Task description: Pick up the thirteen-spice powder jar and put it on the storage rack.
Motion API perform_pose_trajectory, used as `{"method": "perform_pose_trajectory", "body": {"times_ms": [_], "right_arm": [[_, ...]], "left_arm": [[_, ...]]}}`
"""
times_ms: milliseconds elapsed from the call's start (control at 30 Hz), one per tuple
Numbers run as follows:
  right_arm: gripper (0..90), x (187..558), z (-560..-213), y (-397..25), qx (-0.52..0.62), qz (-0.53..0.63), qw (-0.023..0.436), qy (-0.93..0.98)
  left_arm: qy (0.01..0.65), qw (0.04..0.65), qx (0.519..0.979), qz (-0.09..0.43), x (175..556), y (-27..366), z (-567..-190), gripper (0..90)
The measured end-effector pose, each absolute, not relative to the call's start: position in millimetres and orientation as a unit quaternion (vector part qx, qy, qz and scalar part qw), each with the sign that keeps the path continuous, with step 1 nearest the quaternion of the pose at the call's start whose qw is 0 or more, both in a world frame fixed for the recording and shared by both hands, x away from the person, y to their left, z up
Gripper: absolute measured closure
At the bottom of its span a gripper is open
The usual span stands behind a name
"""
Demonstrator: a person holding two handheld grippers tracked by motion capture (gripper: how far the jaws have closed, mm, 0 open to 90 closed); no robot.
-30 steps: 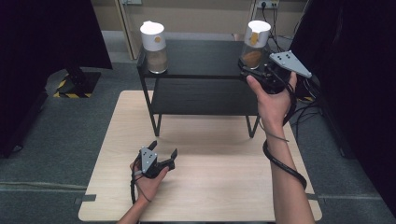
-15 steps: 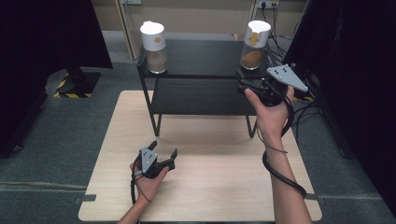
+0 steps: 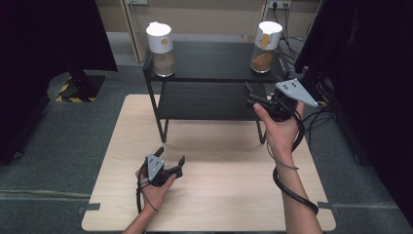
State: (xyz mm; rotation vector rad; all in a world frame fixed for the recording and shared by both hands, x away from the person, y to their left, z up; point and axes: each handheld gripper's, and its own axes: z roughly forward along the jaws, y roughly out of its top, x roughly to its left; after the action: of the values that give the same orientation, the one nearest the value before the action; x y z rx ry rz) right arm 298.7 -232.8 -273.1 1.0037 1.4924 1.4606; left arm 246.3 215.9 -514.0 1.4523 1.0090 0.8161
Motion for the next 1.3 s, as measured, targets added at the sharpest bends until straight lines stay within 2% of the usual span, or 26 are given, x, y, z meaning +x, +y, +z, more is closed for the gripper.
{"method": "perform_pose_trajectory", "body": {"times_ms": [1300], "right_arm": [[5.8, 273, -333, -245, 0.401, 0.569, 0.376, 0.612]], "left_arm": [[0.428, 0.562, 0.616, 0.348, 246, 215, -514, 11.0]]}}
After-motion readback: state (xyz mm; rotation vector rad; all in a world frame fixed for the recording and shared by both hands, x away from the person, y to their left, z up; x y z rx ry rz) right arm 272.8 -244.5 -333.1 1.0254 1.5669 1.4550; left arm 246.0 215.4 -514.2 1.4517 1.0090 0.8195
